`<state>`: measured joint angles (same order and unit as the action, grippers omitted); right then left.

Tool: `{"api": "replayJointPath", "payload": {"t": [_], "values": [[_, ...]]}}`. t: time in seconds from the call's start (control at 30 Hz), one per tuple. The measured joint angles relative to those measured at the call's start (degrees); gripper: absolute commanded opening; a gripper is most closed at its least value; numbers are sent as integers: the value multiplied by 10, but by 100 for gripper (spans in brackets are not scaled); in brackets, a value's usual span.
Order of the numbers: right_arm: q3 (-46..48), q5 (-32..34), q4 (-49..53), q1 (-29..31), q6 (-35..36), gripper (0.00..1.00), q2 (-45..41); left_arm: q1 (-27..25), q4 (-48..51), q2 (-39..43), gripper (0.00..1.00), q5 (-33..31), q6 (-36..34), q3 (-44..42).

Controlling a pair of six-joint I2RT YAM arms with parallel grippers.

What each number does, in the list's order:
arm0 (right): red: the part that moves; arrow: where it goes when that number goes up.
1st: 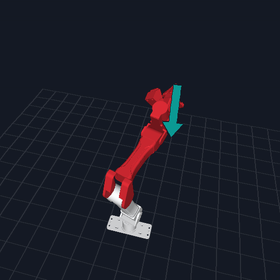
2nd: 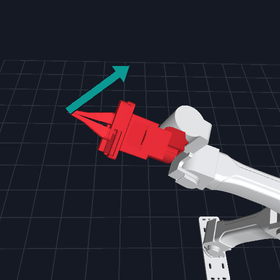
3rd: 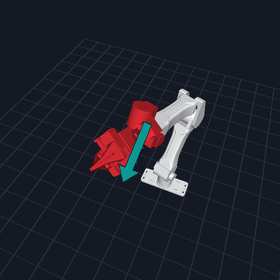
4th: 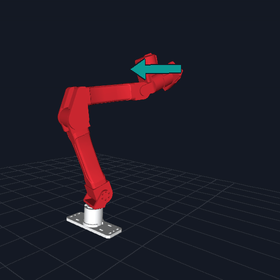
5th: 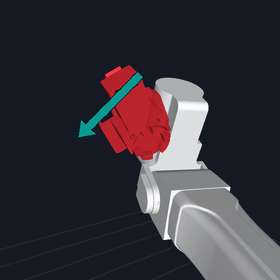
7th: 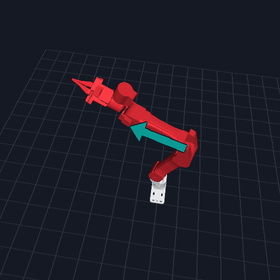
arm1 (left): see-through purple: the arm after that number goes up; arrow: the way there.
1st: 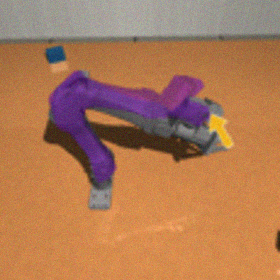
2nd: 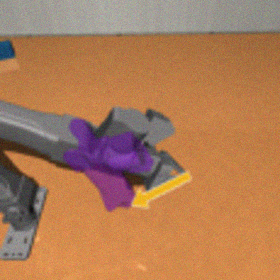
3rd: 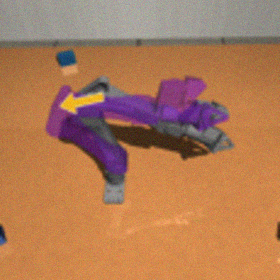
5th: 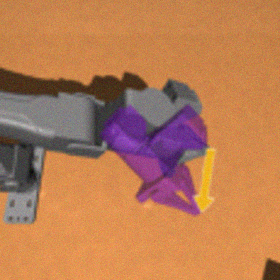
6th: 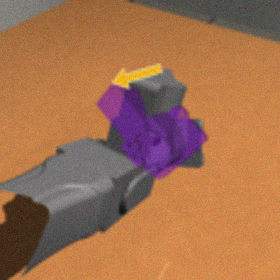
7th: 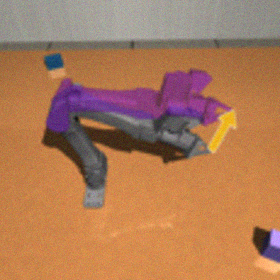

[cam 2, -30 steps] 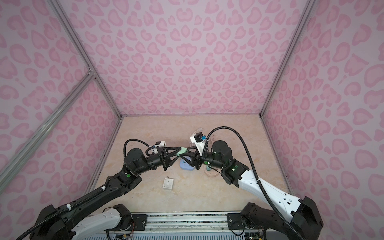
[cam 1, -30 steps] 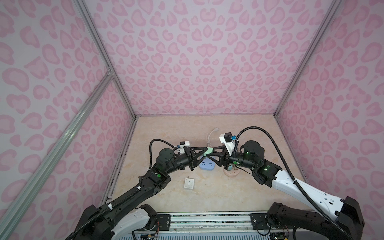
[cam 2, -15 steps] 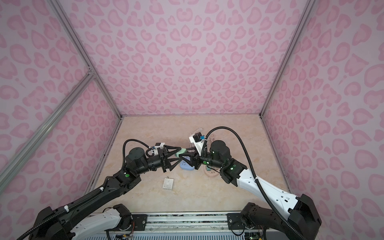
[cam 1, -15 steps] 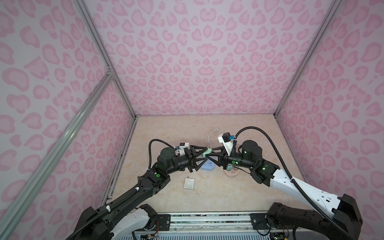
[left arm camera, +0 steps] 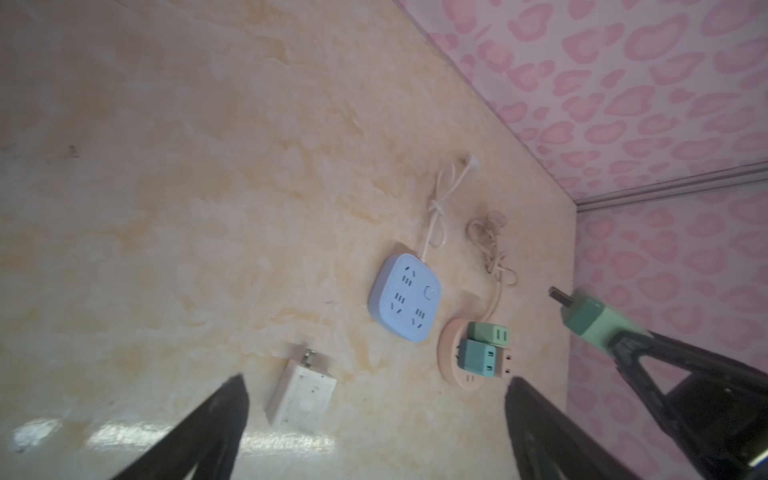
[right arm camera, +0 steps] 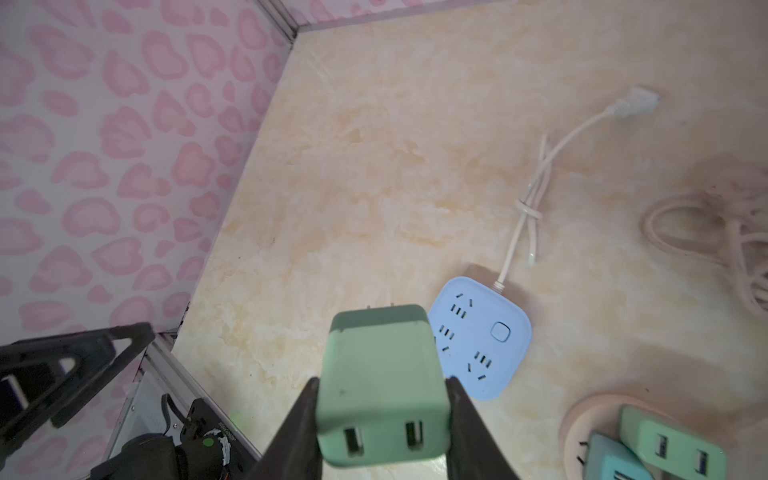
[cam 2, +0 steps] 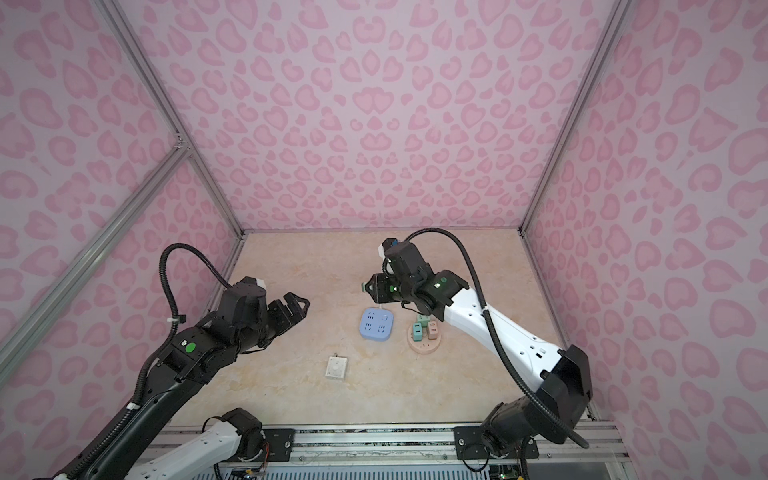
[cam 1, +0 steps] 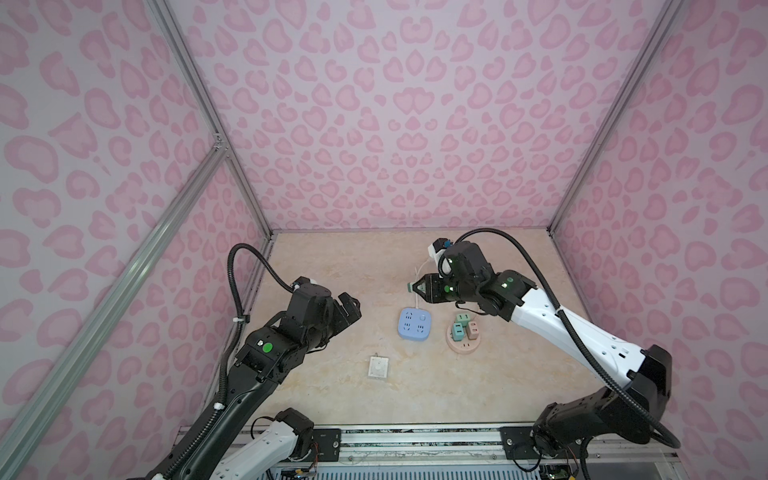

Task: Insert the plug
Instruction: 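Open and withdraw the left gripper while the right gripper carries the adapter, then lower the light green adapter with the right gripper over the blue square strip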

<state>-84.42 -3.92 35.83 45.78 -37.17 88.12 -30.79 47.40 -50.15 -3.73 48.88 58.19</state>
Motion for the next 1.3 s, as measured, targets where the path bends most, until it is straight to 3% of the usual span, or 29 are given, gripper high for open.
{"api": "replayJointPath", "payload": {"t": [0.23, 0.57, 1.3], "values": [[-118, 24, 121, 5, -84, 0, 127, 3, 16, 34, 98, -38, -18, -32], [-184, 26, 166, 20, -155, 0, 240, 3, 20, 64, 99, -37, -13, -74], [-158, 58, 167, 30, -217, 0, 272, 3, 18, 83, 99, -37, -13, -103]]}}
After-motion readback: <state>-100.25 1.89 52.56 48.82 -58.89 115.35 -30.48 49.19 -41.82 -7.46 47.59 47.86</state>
